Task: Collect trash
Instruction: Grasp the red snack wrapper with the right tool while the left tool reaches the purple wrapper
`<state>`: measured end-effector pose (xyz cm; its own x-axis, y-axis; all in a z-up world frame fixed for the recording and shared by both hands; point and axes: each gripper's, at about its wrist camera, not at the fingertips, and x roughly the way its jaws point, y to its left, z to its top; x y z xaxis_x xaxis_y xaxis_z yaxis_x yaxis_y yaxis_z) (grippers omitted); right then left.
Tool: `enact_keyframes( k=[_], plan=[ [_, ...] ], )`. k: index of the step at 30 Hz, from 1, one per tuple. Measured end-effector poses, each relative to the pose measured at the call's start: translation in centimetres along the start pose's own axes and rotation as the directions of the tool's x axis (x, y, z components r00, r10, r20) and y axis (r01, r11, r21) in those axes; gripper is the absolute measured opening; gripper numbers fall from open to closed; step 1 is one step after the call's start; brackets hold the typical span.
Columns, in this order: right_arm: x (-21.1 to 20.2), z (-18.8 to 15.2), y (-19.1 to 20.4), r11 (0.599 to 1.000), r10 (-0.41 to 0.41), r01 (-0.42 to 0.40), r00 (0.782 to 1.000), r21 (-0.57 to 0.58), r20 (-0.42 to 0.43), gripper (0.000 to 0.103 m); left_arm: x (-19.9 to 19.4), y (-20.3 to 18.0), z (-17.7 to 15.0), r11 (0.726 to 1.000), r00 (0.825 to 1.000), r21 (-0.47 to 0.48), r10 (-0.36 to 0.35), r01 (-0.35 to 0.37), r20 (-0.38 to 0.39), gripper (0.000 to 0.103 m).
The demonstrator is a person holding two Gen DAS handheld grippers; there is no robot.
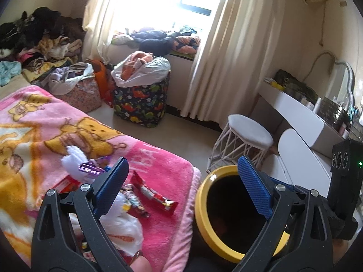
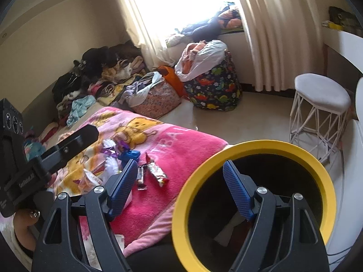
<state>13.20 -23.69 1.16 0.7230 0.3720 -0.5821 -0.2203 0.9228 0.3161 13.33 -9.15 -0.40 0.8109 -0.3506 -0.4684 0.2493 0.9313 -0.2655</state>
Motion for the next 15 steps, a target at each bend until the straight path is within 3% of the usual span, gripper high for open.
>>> enact_keyframes(
  k=[15],
  plan=[
    [3.9,0.3,4.1,0.987,0.052,-0.064,0.995,-0.147,-0.083,0.075,-1.1,4.9,0.6,0.993,0.996,-0.078,0.086,-0.085,0.014,0.088]
  ],
)
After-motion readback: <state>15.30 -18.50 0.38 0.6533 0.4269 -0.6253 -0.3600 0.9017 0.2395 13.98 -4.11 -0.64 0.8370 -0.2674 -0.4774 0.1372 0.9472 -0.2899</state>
